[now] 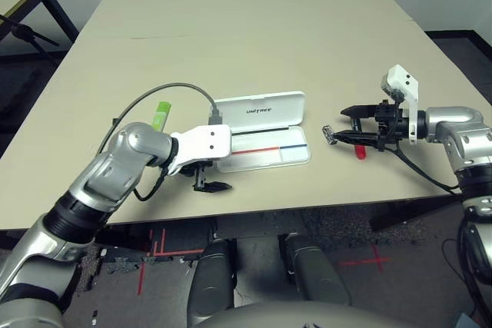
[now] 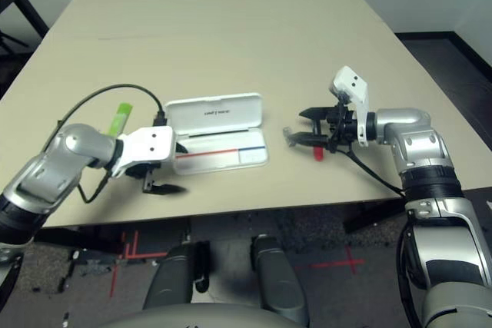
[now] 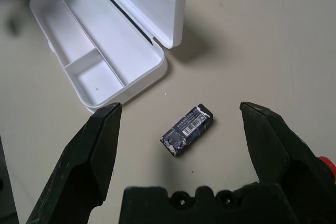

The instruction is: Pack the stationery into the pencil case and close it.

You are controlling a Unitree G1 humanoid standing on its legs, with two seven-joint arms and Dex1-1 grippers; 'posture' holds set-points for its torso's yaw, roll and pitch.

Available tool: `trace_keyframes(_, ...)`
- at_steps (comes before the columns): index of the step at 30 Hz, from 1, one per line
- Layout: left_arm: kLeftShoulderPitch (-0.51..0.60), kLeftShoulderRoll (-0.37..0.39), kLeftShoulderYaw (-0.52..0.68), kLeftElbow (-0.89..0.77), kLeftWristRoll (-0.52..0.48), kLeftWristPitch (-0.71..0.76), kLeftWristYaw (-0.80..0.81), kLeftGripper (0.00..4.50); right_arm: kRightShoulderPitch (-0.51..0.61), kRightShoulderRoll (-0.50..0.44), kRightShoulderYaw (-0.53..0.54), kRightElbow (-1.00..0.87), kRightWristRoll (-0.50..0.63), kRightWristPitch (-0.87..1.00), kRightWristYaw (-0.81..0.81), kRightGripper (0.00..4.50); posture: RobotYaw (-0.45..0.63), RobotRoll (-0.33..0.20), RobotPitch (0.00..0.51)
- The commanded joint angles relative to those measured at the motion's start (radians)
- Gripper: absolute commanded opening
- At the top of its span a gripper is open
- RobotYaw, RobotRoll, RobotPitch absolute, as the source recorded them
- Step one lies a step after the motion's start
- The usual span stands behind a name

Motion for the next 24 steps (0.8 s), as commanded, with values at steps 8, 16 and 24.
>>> trace_keyframes(8, -0.034, 0.030, 0.208, -0.041, -0.183, 0.031, 0.002, 4.47, 0.070, -0.072, -0.102, -0.265, 0.067, 0.271, -0.190, 4.50, -0.05, 0.000, 0.111)
trace_keyframes(16, -0.063, 0.024, 0.242, -0.050, -0.254, 0.061, 0.025, 4.47, 0.123, -0.079, -0.161, -0.500, 0.113, 0.599, -0.408, 4.50, -0.07, 0.000, 0.114)
trace_keyframes(24, -0.076, 0.013, 0.221, -0.044, -0.270, 0.050, 0.038, 4.47, 0.046, -0.025, -0.155, -0.525, 0.037, 0.897, -0.730, 4.50, -0.10, 0.000, 0.118)
